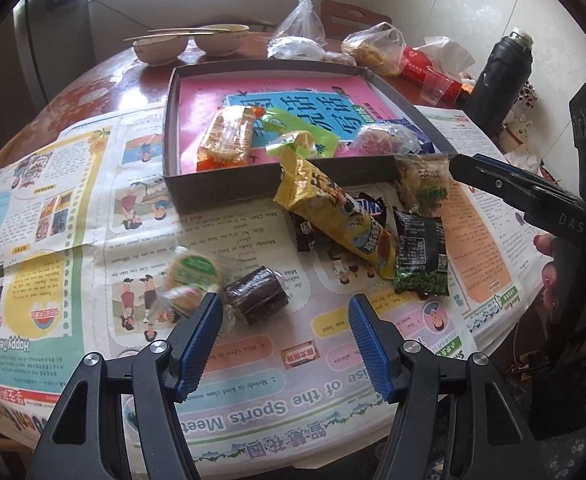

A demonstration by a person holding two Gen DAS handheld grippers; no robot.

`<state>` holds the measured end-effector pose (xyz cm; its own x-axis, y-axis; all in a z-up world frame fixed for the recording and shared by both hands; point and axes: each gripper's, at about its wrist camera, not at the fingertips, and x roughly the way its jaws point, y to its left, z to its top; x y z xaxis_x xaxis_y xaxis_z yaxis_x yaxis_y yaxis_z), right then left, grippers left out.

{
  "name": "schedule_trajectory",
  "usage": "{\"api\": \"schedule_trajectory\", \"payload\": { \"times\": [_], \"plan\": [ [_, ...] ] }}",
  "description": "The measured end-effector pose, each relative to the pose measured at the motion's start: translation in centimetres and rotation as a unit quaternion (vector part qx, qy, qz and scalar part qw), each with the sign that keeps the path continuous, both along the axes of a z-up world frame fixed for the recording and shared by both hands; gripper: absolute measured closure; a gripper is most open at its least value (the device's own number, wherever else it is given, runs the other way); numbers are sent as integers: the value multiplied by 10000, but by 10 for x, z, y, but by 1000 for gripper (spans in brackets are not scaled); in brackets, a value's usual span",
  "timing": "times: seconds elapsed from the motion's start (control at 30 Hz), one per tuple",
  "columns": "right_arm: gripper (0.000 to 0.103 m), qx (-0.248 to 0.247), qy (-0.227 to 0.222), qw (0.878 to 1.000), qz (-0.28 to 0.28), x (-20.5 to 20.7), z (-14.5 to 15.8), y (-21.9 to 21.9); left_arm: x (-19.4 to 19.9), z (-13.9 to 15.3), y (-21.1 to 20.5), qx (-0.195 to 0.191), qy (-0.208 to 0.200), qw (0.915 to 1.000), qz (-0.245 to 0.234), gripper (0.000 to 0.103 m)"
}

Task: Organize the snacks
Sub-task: 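Grasp the brown wrapped roll with the left tool while the right grasps the clear crispy-snack bag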

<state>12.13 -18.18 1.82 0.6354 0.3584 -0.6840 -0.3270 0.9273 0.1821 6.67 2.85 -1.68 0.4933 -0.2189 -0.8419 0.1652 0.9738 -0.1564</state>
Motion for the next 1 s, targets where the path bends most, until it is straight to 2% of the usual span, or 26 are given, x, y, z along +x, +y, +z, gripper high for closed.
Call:
{"api": "schedule_trajectory", "payload": {
  "times": [0.3,0.7,0.8,1.0],
  "plan": [
    [23,-68,103,9999,-61,-1,-8,-5,6,-7,3,-112,114,9998,153,45],
    [24,-235,342,9991,-69,8,-33,5,17,-10,-5,-125,44,9996,242,46],
    [30,-256,410,9988,-77,11,-40,9,18,-10,-6,-92,25,9996,265,46],
    [54,-205,541,9983,-90,17,-49,14,21,-14,-6,-2,59,9993,366,46]
  ]
}}
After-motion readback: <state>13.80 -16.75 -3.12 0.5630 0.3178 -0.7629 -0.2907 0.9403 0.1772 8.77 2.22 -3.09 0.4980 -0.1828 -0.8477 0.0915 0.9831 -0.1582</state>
